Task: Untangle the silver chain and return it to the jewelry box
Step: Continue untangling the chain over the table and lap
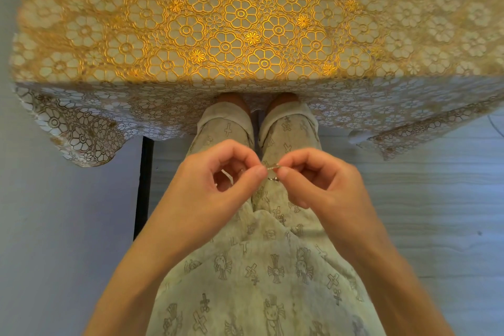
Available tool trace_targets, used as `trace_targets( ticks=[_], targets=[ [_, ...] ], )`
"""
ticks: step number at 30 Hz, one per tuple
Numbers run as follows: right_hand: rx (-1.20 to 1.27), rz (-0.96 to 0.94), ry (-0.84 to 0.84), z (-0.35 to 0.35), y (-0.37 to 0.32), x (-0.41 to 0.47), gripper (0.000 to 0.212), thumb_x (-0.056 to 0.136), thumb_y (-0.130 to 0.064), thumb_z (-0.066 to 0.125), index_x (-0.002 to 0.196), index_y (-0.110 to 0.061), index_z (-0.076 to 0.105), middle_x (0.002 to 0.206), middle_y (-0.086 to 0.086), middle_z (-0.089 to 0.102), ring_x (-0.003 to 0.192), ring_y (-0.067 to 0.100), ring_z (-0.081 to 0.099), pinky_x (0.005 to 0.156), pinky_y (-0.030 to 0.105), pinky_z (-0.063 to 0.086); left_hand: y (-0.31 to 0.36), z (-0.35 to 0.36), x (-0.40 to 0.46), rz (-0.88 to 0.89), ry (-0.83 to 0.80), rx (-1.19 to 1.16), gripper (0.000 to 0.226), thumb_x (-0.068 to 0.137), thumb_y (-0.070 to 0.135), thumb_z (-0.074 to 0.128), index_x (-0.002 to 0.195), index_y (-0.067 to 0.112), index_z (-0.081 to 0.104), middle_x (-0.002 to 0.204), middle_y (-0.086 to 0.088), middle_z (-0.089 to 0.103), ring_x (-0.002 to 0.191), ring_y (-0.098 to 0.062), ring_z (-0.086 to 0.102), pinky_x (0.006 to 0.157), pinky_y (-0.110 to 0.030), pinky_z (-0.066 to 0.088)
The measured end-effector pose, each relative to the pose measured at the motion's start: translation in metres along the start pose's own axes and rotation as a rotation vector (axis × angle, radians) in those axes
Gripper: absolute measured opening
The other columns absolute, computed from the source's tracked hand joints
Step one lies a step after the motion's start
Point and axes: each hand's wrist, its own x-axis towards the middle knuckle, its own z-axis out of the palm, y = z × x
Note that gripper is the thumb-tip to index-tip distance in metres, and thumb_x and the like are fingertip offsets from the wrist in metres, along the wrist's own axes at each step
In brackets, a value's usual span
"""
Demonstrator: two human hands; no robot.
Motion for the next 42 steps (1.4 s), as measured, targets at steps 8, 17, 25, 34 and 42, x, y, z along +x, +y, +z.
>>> trace_targets(
  ticks=[8, 17, 25, 34, 42],
  targets=[
    [-0.008, 0.004, 0.01, 0.0003, -0.0028, 0.0003, 0.007, 0.074, -0.022, 0.063, 0.07, -0.025, 0.067, 0.059, -0.001, 0.051, 0.054, 0.003, 0.047, 0.054, 0.015, 0.04, 0.0034, 0.001, -0.002, 0.022, 0.011, 0.06, 0.021, 0.071, 0.047, 0.054, 0.078, 0.027, 0.059, 0.065, 0.008, 0.056, 0.054, -0.009, 0.045, 0.053, -0.026, 0.04],
    [-0.002, -0.002, -0.015, 0.0029, -0.0032, -0.0011, 0.005, 0.073, -0.02, 0.063, 0.07, -0.02, 0.067, 0.058, -0.001, 0.048, 0.053, 0.003, 0.044, 0.053, 0.014, 0.039, 0.0058, -0.0009, -0.0036, 0.019, -0.034, -0.084, 0.025, 0.071, 0.043, 0.055, 0.077, 0.019, 0.06, 0.073, -0.004, 0.063, 0.069, -0.027, 0.056, 0.064, -0.04, 0.046],
    [-0.005, -0.02, -0.027, 0.0013, -0.0058, -0.0016, 0.006, 0.073, -0.019, 0.063, 0.069, -0.022, 0.067, 0.058, -0.009, 0.054, 0.054, 0.001, 0.048, 0.054, 0.014, 0.04, 0.0036, 0.0001, -0.0024, 0.001, -0.011, -0.053, 0.024, 0.074, 0.046, 0.052, 0.073, 0.024, 0.059, 0.061, 0.003, 0.057, 0.057, -0.008, 0.051, 0.054, -0.019, 0.04],
    [-0.007, -0.057, -0.024, 0.0035, -0.0062, -0.0027, 0.009, 0.075, -0.014, 0.063, 0.07, -0.021, 0.066, 0.059, -0.007, 0.055, 0.055, 0.001, 0.049, 0.052, 0.013, 0.039, 0.007, 0.0044, -0.0039, 0.032, 0.036, 0.114, 0.004, 0.077, 0.035, 0.058, 0.08, 0.032, 0.058, 0.05, 0.003, 0.052, 0.048, -0.008, 0.043, 0.05, -0.019, 0.035],
    [-0.148, -0.131, 0.039, 0.0066, -0.0023, -0.005, 0.006, 0.075, -0.016, 0.063, 0.072, -0.02, 0.065, 0.059, -0.008, 0.053, 0.053, 0.002, 0.047, 0.051, 0.011, 0.036, 0.0066, 0.0055, -0.0047, 0.035, 0.063, 0.167, 0.005, 0.076, 0.035, 0.06, 0.074, 0.031, 0.063, 0.051, 0.008, 0.052, 0.051, -0.007, 0.049, 0.059, -0.029, 0.045]
  ],
)
